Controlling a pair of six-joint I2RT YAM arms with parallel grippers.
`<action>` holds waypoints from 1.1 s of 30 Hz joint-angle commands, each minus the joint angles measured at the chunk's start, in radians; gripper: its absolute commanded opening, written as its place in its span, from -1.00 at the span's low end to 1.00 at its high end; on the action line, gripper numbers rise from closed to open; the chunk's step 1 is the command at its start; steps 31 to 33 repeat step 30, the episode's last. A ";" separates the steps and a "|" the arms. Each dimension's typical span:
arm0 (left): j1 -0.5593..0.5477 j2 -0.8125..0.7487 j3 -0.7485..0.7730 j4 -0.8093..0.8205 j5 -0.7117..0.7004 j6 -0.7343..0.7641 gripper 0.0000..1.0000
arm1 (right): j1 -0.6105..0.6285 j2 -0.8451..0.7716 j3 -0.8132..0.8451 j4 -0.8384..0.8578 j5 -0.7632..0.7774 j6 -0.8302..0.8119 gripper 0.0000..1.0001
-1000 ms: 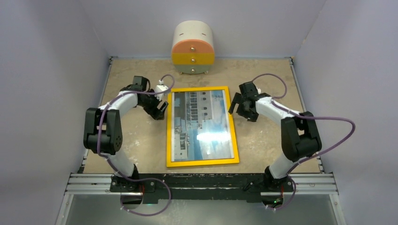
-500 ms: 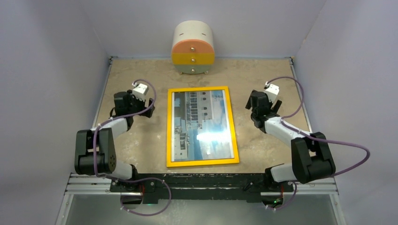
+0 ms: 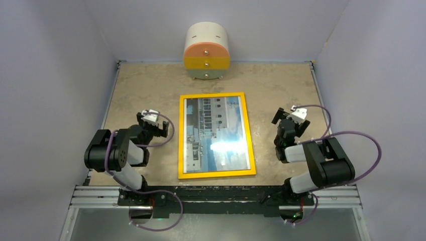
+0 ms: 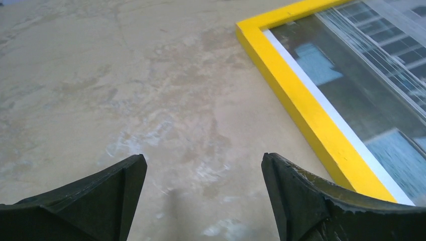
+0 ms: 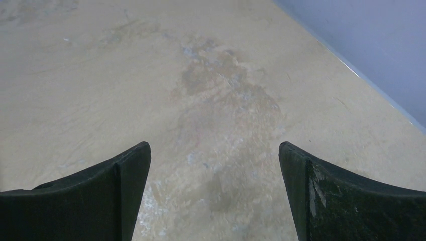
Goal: Put the photo into the frame
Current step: Reset both arms
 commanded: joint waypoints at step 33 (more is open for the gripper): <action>-0.054 0.014 0.059 0.058 -0.090 0.035 0.93 | -0.055 0.151 0.000 0.376 -0.362 -0.168 0.98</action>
